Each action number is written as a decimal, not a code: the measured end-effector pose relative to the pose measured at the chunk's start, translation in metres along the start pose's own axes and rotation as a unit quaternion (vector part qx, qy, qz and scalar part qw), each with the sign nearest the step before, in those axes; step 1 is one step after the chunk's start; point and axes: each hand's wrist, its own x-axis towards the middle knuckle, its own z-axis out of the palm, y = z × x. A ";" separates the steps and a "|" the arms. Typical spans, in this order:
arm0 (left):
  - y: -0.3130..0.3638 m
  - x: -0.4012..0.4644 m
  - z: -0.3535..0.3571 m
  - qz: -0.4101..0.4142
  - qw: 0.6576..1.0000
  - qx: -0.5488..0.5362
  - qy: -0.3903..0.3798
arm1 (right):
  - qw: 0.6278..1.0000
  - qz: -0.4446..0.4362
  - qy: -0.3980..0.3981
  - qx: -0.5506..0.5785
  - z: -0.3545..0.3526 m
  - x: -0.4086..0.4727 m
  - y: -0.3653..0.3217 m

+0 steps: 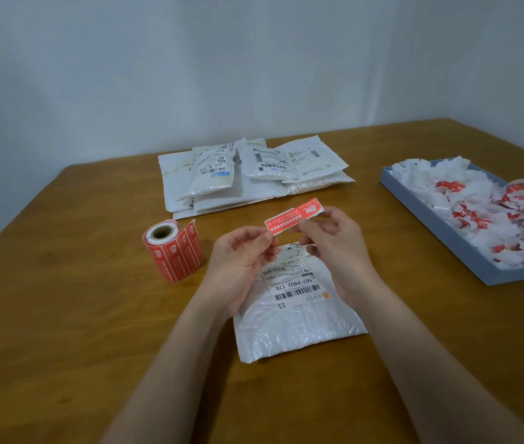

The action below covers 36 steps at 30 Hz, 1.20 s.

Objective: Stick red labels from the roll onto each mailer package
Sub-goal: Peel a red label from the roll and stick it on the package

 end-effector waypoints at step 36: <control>0.002 -0.005 -0.003 0.037 0.998 0.044 0.001 | 0.892 -0.339 0.007 -0.298 0.008 -0.011 0.011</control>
